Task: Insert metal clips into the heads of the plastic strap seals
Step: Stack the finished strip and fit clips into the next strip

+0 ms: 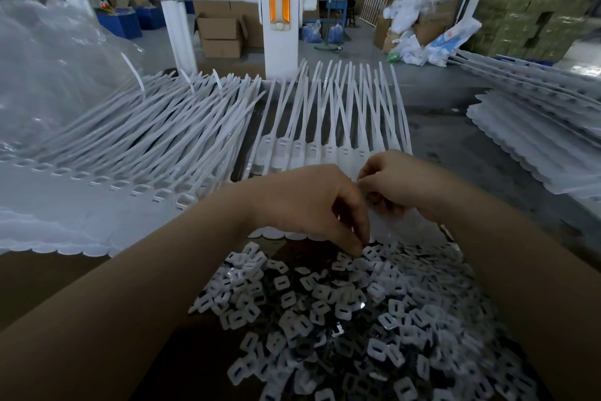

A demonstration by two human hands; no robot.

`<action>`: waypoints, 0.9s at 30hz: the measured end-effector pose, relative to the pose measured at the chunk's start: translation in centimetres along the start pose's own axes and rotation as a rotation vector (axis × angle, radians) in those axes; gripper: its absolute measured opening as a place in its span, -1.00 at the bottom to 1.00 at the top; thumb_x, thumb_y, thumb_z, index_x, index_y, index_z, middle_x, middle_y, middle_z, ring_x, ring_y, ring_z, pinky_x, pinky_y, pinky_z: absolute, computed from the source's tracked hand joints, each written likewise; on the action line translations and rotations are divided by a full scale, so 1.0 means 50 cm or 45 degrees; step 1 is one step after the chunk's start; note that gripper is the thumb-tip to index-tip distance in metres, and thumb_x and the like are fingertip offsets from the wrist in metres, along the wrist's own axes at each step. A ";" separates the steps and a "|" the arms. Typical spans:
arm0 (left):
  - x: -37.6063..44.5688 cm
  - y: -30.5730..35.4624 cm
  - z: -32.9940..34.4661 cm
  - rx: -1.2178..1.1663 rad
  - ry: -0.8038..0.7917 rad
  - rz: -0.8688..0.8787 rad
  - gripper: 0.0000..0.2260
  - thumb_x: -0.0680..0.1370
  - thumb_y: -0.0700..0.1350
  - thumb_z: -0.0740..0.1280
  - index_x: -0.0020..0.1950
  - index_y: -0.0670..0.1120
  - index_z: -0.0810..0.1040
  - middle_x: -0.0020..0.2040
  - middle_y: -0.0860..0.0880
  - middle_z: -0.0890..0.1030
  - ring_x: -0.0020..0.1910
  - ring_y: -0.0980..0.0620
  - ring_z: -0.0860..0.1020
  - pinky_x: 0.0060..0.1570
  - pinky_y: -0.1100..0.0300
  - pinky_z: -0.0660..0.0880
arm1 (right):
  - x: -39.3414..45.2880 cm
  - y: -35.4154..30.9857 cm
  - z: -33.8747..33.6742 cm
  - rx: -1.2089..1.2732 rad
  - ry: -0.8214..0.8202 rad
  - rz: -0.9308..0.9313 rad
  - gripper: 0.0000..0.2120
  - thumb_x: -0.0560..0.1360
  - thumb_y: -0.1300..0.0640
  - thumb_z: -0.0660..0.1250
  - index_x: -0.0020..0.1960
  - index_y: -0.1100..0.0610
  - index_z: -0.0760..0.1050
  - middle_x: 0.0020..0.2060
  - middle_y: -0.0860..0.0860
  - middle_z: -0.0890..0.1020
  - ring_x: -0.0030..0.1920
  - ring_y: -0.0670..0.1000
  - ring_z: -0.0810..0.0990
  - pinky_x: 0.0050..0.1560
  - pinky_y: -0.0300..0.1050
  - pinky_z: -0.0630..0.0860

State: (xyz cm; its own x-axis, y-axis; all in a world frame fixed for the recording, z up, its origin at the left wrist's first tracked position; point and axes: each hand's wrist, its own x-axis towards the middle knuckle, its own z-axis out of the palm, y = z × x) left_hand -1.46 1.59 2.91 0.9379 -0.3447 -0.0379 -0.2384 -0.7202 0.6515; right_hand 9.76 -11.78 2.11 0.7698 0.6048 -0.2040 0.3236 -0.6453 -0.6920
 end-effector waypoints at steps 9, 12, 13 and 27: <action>0.005 0.020 0.014 0.113 -0.146 -0.110 -0.85 0.45 -0.02 0.51 0.00 0.04 0.69 -0.12 0.16 0.67 -0.17 0.29 0.58 -0.14 0.38 0.50 | 0.003 0.007 -0.002 0.013 -0.001 -0.006 -0.92 0.53 0.20 0.36 -0.11 0.22 0.57 -0.43 0.05 0.57 -0.62 -0.13 0.47 -0.60 -0.31 0.34; 0.006 0.023 0.019 0.117 -0.171 -0.109 -0.91 0.46 -0.07 0.50 -0.05 0.02 0.69 -0.12 0.15 0.68 -0.17 0.32 0.59 -0.10 0.43 0.49 | 0.003 0.007 -0.001 0.011 0.004 -0.004 -0.91 0.52 0.21 0.35 -0.11 0.23 0.57 -0.45 0.05 0.57 -0.61 -0.12 0.46 -0.60 -0.31 0.33; 0.005 0.023 0.019 0.105 -0.173 -0.111 -0.93 0.46 -0.08 0.50 -0.07 0.01 0.69 -0.13 0.15 0.68 -0.17 0.32 0.59 -0.10 0.44 0.50 | 0.003 0.007 -0.001 0.013 0.002 -0.003 -0.91 0.52 0.21 0.35 -0.11 0.24 0.57 -0.46 0.05 0.56 -0.62 -0.12 0.46 -0.60 -0.31 0.33; -0.006 -0.035 -0.026 -0.774 0.448 -0.543 -0.93 0.53 -0.17 0.41 -0.04 -0.13 0.66 -0.14 -0.06 0.73 -0.23 0.10 0.69 -0.32 0.34 0.55 | 0.000 -0.004 -0.018 0.374 -0.105 -0.046 -0.95 0.52 0.22 0.36 -0.09 0.17 0.60 -0.41 0.03 0.63 -0.50 -0.07 0.48 -0.57 -0.27 0.32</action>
State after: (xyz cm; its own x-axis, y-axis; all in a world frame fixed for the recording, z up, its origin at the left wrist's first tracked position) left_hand -1.00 3.77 2.77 0.9654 0.1667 -0.2007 0.2394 -0.2598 0.9355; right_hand 10.20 -12.08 2.86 0.7095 0.6686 -0.2226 0.1681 -0.4673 -0.8680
